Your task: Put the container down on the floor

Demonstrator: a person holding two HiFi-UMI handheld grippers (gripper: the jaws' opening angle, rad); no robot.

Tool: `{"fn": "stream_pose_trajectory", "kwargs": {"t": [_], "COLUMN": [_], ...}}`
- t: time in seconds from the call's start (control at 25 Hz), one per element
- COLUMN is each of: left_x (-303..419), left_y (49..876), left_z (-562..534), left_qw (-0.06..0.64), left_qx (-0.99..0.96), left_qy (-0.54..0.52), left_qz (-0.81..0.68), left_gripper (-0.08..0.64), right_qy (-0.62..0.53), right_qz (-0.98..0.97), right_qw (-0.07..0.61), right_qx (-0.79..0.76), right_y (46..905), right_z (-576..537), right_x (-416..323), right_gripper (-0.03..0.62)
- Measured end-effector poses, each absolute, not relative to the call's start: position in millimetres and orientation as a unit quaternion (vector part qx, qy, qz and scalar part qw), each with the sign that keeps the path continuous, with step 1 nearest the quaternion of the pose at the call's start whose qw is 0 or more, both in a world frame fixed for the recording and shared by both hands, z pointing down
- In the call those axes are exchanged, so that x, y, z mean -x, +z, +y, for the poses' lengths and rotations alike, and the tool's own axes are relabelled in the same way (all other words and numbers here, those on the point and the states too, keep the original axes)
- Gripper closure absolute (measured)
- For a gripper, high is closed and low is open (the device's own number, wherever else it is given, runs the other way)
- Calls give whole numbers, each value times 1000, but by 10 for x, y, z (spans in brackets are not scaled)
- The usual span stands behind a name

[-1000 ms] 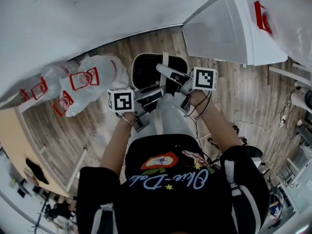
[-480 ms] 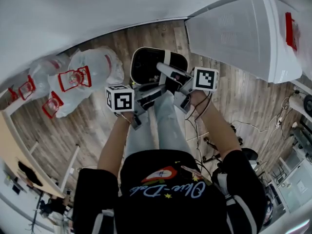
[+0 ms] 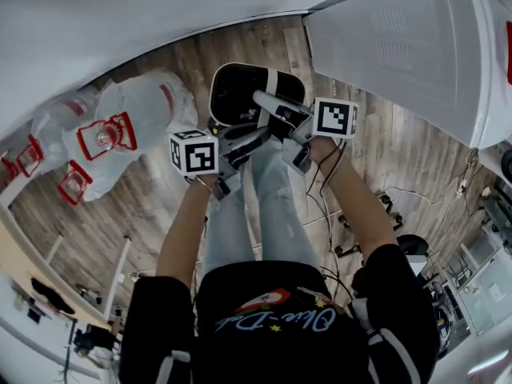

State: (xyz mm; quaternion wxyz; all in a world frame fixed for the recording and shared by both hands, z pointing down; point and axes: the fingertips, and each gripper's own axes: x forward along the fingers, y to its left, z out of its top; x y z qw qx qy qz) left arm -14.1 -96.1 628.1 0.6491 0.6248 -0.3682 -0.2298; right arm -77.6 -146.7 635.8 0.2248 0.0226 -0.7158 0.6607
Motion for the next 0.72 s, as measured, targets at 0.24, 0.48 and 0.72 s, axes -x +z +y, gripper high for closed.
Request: {"fn": "stream_pose_trajectory", "kwargs": {"t": [0.24,0.48,0.72], "left_x": [202,224,224], "left_y": [6655,7009,7327], "left_z": [-968,-970,-1005], "left_qw": [647,641,644], "left_qx": [-620,-619,-610], "left_qy": [-223,-218,-216], "left_qz": [-383,-397,-408], "left_gripper": [509,509,509], "right_qy": [659,643,622], "right_qz": [-707,-711,-716], "right_qw": [255,285,315], "right_qx": [-29,-26,-19], "right_y": [6745,7102,7414], "right_z": [-1447,-1428,-1424], "right_x": [831,869,894], "right_gripper": [533,532,532]}}
